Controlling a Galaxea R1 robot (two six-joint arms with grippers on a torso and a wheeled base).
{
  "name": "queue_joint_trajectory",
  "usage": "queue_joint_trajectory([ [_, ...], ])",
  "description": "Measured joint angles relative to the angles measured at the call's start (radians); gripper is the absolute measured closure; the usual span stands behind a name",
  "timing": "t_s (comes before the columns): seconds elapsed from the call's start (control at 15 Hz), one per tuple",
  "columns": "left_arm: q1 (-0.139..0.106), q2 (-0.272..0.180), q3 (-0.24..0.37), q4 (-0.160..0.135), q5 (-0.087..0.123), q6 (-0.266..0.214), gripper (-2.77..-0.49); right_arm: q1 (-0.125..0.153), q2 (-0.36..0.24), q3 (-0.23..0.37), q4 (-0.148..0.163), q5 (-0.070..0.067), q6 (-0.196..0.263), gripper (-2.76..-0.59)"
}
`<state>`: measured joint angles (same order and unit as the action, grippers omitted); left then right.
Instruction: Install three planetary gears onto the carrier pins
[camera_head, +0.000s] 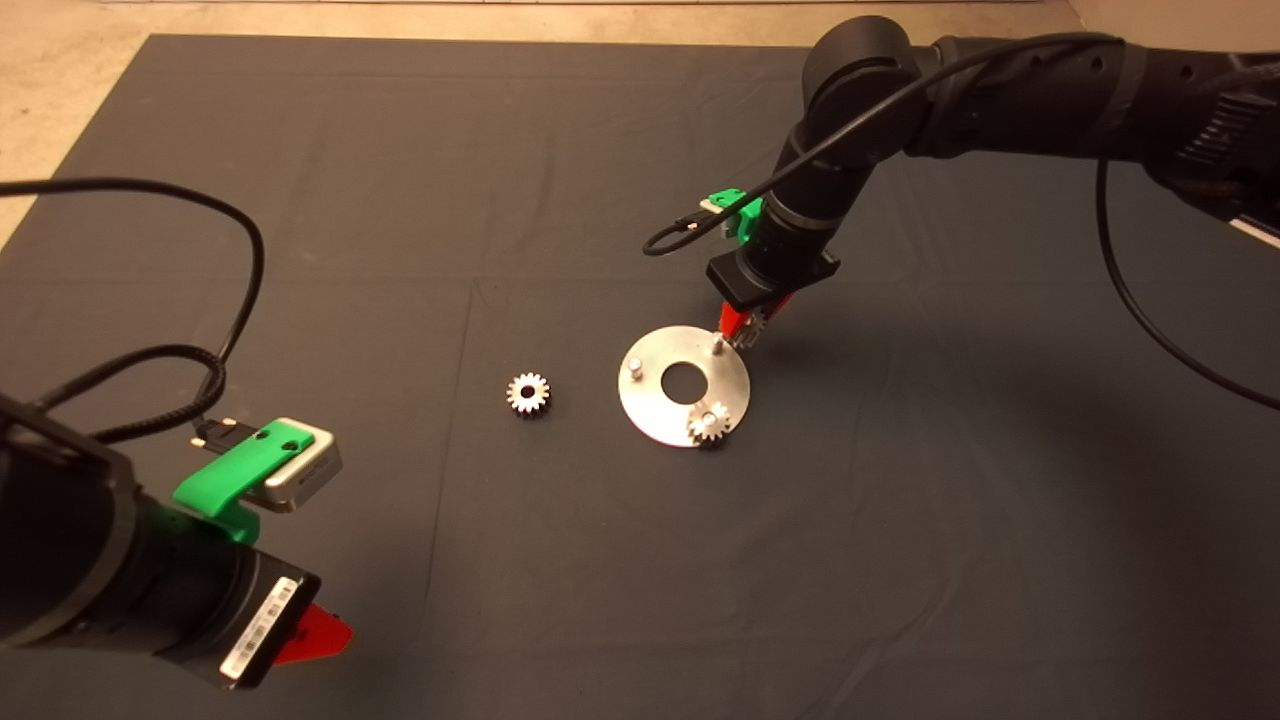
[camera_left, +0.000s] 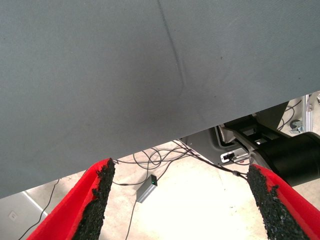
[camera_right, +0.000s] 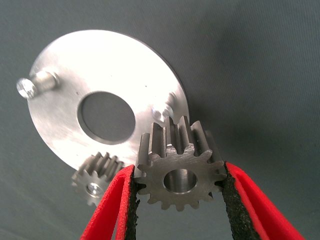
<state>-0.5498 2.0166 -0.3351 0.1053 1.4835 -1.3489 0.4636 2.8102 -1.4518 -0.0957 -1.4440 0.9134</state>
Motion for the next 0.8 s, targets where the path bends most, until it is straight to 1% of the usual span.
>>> queue_joint_trajectory([
  [0.2, 0.0, 0.0, 0.0, 0.0, 0.0, 0.0, -1.89, 0.0, 0.06, -0.048, 0.0, 0.002, -0.003, -1.02],
  [0.27, 0.0, 0.0, 0.0, 0.0, 0.001, 0.0, -1.89, 0.0, 0.072, -0.055, 0.0, 0.005, -0.003, -1.02],
  [0.47, 0.0, 0.0, 0.0, 0.0, 0.0, 0.0, -1.89, 0.0, 0.086, -0.066, 0.0, 0.001, -0.003, -1.02],
  [0.6, 0.0, 0.0, 0.0, 0.0, 0.0, 0.0, -1.89, 0.0, 0.086, -0.066, 0.0, -0.022, -0.004, -1.02],
  [0.73, 0.0, 0.0, 0.0, 0.0, 0.0, 0.0, -1.89, 0.003, 0.089, -0.066, 0.0, -0.078, -0.005, -1.02],
  [0.8, 0.0, -0.001, 0.0, 0.0, 0.0, 0.0, -1.89, 0.008, 0.092, -0.066, -0.001, -0.085, -0.007, -1.02],
])
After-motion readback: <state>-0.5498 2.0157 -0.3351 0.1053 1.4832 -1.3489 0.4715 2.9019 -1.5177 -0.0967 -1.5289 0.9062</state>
